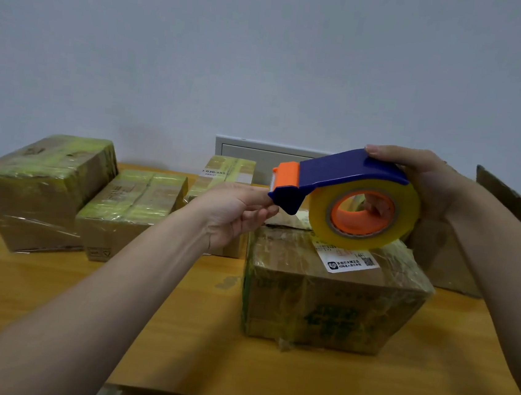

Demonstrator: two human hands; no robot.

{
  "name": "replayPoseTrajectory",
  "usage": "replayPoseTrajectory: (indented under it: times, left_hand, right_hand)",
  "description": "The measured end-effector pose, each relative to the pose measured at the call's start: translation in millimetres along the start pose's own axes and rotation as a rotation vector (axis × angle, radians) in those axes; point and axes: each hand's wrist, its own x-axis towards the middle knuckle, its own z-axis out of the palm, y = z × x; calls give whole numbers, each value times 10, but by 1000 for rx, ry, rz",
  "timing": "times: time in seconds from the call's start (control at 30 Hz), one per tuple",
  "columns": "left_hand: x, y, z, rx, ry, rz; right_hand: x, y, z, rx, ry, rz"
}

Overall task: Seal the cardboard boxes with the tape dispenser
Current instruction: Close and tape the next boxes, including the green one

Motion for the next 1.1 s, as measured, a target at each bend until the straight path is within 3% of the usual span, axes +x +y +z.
replayPoseTrajectory:
  times: [0.27, 0.63, 1.1]
  left_hand:
    - [5, -20, -118, 41, 42, 47]
    - [29, -274, -361, 42, 121, 26]
    - [25, -331, -423, 8, 131, 54]
  right_hand:
    - [104, -111, -73, -53, -106, 39]
    - [171, -211, -218, -145, 27, 145]
    - [210, -131, -165, -145, 100, 119]
